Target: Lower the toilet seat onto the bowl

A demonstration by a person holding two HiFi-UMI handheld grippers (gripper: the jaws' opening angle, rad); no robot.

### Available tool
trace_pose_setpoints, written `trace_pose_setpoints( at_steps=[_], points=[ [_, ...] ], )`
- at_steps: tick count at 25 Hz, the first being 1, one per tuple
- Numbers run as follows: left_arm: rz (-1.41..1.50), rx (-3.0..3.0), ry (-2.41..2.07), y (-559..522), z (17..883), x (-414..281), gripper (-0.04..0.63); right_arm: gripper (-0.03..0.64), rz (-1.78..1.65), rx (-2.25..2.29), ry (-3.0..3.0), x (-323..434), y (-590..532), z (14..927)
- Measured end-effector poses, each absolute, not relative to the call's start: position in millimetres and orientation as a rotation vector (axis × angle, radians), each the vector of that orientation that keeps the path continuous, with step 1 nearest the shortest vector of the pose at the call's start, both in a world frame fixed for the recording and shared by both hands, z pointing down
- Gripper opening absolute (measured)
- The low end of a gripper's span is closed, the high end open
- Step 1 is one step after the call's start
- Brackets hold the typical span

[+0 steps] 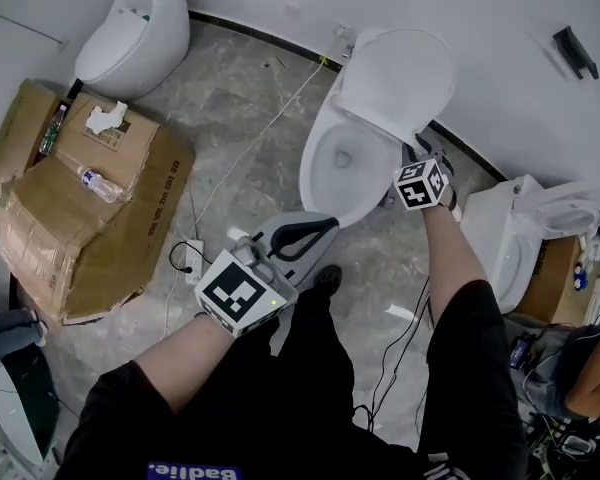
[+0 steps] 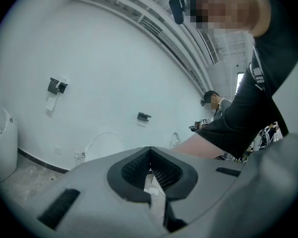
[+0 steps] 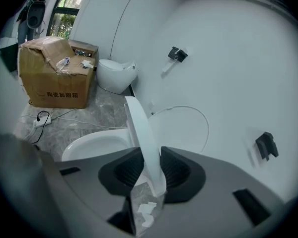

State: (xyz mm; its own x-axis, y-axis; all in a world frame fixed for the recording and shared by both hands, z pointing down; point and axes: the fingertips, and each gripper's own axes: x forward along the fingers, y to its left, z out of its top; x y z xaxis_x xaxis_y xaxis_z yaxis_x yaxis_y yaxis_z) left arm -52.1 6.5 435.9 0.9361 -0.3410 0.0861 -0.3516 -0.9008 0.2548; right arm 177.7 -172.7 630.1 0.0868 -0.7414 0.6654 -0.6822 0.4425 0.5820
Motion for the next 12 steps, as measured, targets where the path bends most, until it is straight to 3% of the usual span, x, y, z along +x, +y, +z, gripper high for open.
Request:
trace_pose_setpoints(
  at_steps=[12],
  points=[
    [0.084,2.720,-0.647,22.0,459.4,-11.8,0.015,0.114,-0.131,1.100,-1.669,146.2,-120.7,675.7]
  ],
)
